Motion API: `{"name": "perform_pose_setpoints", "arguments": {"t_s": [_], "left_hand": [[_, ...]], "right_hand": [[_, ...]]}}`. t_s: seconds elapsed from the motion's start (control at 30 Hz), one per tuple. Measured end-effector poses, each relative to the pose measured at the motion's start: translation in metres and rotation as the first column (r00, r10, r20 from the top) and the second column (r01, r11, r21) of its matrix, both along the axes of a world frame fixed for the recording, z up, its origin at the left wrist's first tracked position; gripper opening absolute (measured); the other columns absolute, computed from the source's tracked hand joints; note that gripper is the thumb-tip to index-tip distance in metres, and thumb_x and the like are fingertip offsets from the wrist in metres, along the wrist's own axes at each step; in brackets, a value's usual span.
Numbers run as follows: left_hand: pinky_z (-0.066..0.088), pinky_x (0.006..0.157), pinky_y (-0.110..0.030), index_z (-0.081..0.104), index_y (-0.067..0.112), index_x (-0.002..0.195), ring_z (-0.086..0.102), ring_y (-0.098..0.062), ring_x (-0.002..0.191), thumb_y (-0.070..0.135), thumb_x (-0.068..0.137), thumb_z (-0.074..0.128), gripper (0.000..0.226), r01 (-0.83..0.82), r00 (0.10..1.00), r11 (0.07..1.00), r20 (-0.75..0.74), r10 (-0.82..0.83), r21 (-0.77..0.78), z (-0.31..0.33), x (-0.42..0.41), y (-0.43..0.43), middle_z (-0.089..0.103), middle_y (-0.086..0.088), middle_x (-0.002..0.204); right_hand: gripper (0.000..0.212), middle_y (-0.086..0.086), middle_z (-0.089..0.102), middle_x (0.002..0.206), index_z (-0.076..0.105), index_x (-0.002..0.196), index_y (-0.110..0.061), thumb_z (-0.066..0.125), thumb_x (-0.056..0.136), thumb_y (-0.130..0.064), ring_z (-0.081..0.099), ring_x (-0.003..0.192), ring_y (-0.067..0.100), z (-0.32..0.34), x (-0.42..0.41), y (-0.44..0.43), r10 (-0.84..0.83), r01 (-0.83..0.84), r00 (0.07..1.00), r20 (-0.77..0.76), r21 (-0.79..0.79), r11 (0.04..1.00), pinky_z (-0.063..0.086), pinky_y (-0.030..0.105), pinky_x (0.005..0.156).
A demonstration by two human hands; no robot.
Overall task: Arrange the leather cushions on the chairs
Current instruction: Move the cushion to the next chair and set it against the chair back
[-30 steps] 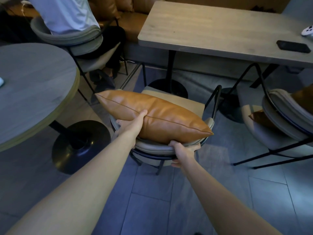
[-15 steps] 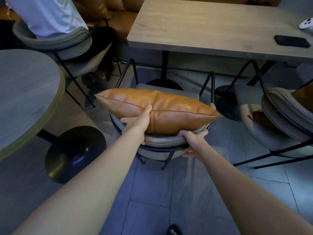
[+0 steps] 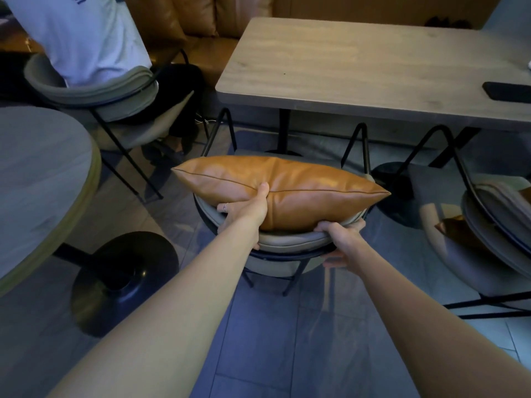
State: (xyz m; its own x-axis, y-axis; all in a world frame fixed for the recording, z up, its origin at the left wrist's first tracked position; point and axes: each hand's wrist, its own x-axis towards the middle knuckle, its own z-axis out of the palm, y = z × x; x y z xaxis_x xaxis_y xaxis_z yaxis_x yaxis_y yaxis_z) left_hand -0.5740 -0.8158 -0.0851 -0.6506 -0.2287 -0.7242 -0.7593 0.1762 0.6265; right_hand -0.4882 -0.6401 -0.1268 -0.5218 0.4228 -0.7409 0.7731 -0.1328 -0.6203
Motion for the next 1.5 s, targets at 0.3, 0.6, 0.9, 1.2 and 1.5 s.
{"name": "perform_pose_setpoints", "arguments": {"t_s": [0.3,0.6,0.9,1.2,1.5], "left_hand": [[0.051,0.096,-0.068,-0.014,0.028,0.161,0.038,-0.044,0.142,0.074,0.071,0.076,0.135,0.040,0.999,0.995,0.001,-0.040,0.092,0.009,0.014,-0.023,0.025,-0.013,0.165],[0.054,0.095,-0.060,-0.003,0.034,0.161,0.052,-0.041,0.132,0.063,0.080,0.076,0.117,0.133,0.991,0.972,-0.054,-0.125,0.193,0.014,0.005,-0.087,0.038,-0.010,0.161],[0.051,0.102,-0.054,0.012,0.026,0.163,0.051,-0.033,0.134,0.061,0.080,0.077,0.111,0.188,0.980,0.949,-0.116,-0.163,0.252,0.010,-0.040,-0.132,0.044,-0.005,0.157],[0.046,0.110,-0.049,0.043,0.027,0.149,0.059,-0.026,0.126,0.070,0.049,0.088,0.118,0.228,0.968,0.925,-0.177,-0.181,0.303,-0.003,-0.074,-0.127,0.062,-0.001,0.139],[0.054,0.102,-0.047,0.055,0.023,0.126,0.064,-0.022,0.111,0.061,0.051,0.092,0.092,0.210,0.972,0.922,-0.171,-0.161,0.325,-0.018,-0.090,-0.123,0.069,0.003,0.117]], "right_hand": [[0.105,0.017,0.021,0.167,0.014,0.161,-0.009,0.073,0.086,-0.053,0.033,0.146,0.044,0.007,0.014,-0.024,0.099,-0.100,0.995,0.031,0.553,0.827,0.032,0.057,0.115],[0.044,0.020,0.067,0.097,0.069,0.107,0.002,0.080,0.067,-0.014,0.063,0.095,0.045,-0.005,0.040,-0.137,0.587,-0.365,0.753,0.298,0.931,-0.004,0.054,0.052,0.087],[0.041,0.015,0.071,0.086,0.069,0.100,-0.002,0.085,0.071,-0.026,0.068,0.075,0.035,-0.015,-0.036,-0.224,0.560,-0.490,0.688,0.461,0.865,-0.109,0.054,0.043,0.070],[0.031,0.021,0.068,0.067,0.067,0.081,0.000,0.092,0.065,-0.010,0.068,0.059,0.039,-0.039,-0.080,-0.246,0.460,-0.346,0.830,0.315,0.938,-0.017,0.055,0.047,0.058],[0.033,0.022,0.066,0.068,0.066,0.086,0.000,0.091,0.065,-0.004,0.066,0.057,0.041,-0.043,-0.080,-0.236,0.477,-0.265,0.828,0.297,0.955,-0.135,0.054,0.045,0.055]]}}
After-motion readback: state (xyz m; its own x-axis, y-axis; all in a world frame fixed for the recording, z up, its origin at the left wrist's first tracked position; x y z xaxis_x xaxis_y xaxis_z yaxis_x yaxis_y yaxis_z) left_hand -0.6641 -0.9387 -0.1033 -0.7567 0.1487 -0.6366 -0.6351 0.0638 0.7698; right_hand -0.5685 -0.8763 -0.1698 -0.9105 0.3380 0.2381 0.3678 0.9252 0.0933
